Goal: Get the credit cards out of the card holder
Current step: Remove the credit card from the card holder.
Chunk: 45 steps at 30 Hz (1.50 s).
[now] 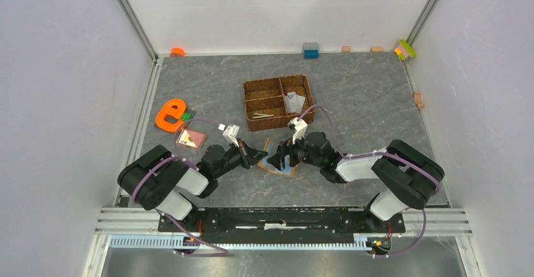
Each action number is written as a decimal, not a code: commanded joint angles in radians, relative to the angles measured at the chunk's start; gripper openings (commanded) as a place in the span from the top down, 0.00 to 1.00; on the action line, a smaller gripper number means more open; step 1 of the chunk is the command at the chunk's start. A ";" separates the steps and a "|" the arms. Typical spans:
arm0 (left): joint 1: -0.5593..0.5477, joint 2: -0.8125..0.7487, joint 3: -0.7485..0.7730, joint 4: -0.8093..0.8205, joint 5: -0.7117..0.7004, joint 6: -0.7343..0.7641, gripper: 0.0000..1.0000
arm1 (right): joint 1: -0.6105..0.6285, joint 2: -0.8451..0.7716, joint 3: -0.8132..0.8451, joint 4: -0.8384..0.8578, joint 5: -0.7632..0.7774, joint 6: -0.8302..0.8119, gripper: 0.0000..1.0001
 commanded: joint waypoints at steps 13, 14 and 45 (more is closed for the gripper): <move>-0.023 -0.034 0.002 0.028 -0.096 0.041 0.98 | 0.073 -0.015 0.094 -0.064 0.177 -0.042 0.08; -0.024 -0.035 0.000 0.028 -0.099 0.041 0.98 | 0.080 -0.009 0.110 -0.097 0.200 -0.046 0.08; -0.024 -0.112 0.011 -0.112 -0.125 0.072 0.97 | 0.094 -0.014 0.116 -0.169 0.265 -0.080 0.30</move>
